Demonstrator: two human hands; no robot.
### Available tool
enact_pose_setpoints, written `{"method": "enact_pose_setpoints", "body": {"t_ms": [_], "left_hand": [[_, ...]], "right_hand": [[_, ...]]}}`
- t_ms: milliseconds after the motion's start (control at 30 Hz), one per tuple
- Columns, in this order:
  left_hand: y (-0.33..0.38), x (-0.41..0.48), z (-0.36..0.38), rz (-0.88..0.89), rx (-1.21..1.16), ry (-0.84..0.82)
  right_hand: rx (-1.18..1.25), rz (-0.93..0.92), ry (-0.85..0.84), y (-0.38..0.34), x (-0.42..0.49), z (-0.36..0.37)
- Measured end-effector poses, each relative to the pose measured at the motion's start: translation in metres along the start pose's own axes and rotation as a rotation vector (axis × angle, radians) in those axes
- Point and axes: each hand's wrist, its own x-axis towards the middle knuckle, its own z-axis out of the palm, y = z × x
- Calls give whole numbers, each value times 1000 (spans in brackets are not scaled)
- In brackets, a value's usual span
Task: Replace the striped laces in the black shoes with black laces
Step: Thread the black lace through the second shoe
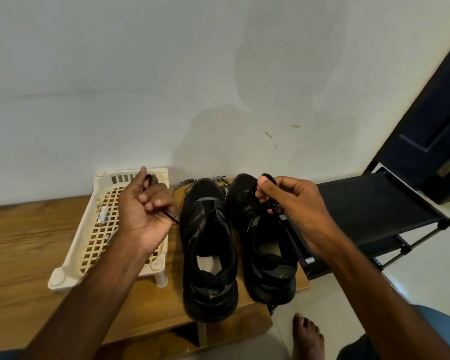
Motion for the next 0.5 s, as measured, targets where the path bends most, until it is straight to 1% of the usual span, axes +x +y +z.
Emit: {"method": "enact_pose_setpoints", "body": {"t_ms": [33, 67, 133, 167, 233, 267, 300, 333, 367, 433, 467, 500], "left_hand": [[-4, -1, 4, 8, 155, -22], [-8, -2, 8, 48, 362, -51], [-19, -8, 14, 184, 815, -165], [-25, -10, 16, 220, 1004, -226], [-36, -12, 15, 188, 1339, -312], [-42, -11, 14, 186, 1534, -327], [-47, -11, 12, 218, 1730, -324], [-50, -10, 12, 262, 1877, -318], [-52, -8, 12, 309, 1955, -322], [-53, -5, 15, 395, 1990, -357], [-52, -4, 18, 413, 1955, -374], [-51, -3, 20, 409, 1868, -374]], "right_hand": [[21, -2, -35, -1, -1, 0], [48, -3, -61, -3, -2, 0], [104, -4, -101, -6, -4, 0], [134, -5, -127, -8, -4, -1], [225, 3, -196, -12, -4, -2], [294, 12, -232, -14, -5, -2], [372, 21, -264, -16, -4, -4], [446, 27, -288, -19, -4, -5], [507, 28, -304, -20, -4, -7], [595, 20, -319, -22, -5, -13], [619, 18, -313, -22, -5, -17], [615, 19, -294, -22, -4, -20]]}}
